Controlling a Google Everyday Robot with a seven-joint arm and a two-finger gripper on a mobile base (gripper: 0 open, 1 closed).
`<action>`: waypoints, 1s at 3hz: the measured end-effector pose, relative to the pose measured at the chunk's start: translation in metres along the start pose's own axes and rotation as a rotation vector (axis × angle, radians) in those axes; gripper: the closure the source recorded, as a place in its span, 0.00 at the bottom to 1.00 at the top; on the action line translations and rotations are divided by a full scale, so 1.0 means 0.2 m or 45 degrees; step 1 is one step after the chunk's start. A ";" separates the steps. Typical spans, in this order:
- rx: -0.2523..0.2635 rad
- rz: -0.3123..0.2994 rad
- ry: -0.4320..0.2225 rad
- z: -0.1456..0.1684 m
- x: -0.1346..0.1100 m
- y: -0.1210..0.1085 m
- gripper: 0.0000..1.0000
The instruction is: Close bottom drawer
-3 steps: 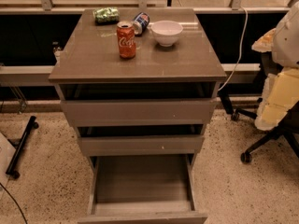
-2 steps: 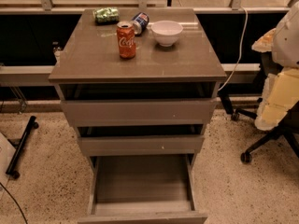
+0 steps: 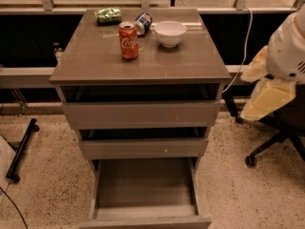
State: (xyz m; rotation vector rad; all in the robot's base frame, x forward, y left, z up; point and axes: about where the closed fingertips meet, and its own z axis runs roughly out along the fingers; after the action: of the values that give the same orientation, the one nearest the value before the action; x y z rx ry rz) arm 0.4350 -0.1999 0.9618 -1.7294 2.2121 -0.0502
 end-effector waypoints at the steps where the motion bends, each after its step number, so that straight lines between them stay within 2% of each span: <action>1: -0.076 -0.010 -0.056 0.21 -0.06 0.11 0.63; 2: -0.122 -0.007 -0.117 0.42 -0.07 0.22 0.86; 3: -0.154 0.015 -0.222 0.66 -0.02 0.28 1.00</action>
Offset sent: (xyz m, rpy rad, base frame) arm -0.0206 0.0535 -0.1568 0.1811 0.0927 0.0608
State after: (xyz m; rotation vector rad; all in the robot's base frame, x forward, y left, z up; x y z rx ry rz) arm 0.4208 -0.1587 0.8261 -1.7109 2.1366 0.2331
